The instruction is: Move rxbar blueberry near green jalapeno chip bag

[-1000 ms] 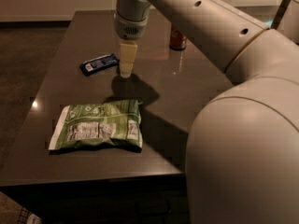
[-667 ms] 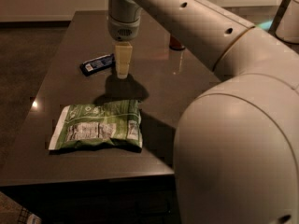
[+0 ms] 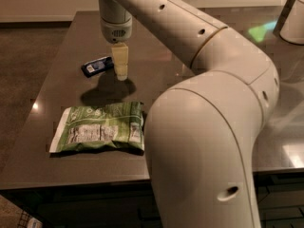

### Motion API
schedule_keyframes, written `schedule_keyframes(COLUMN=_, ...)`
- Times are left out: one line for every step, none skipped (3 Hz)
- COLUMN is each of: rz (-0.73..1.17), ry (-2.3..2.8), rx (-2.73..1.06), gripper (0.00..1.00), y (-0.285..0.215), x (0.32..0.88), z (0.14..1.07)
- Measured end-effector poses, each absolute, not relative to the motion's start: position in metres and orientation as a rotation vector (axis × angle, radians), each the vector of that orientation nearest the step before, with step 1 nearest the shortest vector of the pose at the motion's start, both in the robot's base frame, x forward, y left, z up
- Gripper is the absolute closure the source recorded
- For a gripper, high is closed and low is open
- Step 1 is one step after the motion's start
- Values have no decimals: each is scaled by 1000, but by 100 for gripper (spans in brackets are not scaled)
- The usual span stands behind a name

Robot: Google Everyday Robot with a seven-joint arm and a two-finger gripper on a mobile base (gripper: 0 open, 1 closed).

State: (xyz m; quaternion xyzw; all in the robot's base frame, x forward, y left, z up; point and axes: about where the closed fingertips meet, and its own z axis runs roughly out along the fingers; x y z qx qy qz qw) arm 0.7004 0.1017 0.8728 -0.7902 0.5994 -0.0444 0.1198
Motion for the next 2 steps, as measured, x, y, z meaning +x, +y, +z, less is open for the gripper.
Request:
schedule_keyframes(rz=-126, ry=1711, rx=-2364, gripper=0, y=112, x=706, z=872)
schedule_keyframes(rz=-121, ry=1676, rx=-2402, gripper=0, y=123, x=711, z=868)
